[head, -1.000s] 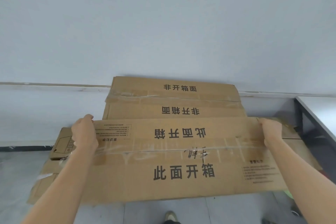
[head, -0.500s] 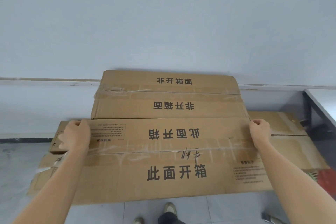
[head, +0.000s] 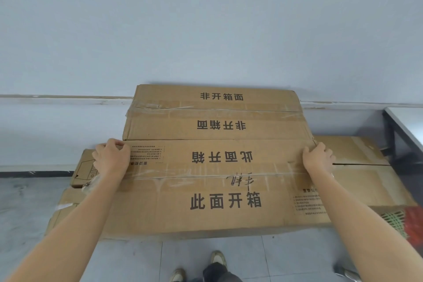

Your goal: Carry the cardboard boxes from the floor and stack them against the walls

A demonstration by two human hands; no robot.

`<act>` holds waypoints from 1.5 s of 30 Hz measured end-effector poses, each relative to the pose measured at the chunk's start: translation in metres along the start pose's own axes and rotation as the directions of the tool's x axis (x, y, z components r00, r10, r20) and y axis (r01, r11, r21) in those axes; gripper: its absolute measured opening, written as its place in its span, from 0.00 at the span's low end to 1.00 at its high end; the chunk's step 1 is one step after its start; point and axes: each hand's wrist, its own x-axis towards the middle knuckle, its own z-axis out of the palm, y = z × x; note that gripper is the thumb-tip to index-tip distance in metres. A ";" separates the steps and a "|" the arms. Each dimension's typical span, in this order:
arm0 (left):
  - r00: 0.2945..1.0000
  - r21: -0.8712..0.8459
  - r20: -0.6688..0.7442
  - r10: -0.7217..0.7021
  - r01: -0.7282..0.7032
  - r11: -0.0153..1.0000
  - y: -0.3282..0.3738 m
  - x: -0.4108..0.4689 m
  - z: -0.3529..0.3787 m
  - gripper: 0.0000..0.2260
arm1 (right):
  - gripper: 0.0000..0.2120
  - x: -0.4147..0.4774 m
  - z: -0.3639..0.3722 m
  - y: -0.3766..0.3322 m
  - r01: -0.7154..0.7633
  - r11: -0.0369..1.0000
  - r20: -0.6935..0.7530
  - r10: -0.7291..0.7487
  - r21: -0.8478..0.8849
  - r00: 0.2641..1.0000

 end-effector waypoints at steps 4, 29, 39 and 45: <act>0.996 0.083 0.006 0.094 -0.094 0.992 -0.003 -0.005 -0.003 0.12 | 0.31 -0.030 -0.003 0.009 0.134 0.988 -0.036 -0.137 -0.075 0.990; 0.502 -0.512 0.531 0.683 -0.451 0.731 0.049 -0.225 0.035 0.07 | 0.18 -0.240 -0.029 0.205 -0.021 0.885 -0.202 0.129 0.465 0.971; 0.125 -0.589 0.761 0.636 -0.275 0.759 0.094 -0.410 0.102 0.08 | 0.15 -0.330 -0.099 0.380 -0.274 0.730 -0.314 0.557 0.626 0.768; -0.241 -0.520 0.854 0.461 -0.393 0.758 0.072 -0.517 0.143 0.08 | 0.15 -0.431 -0.088 0.437 -0.419 0.522 -0.295 0.818 0.743 0.495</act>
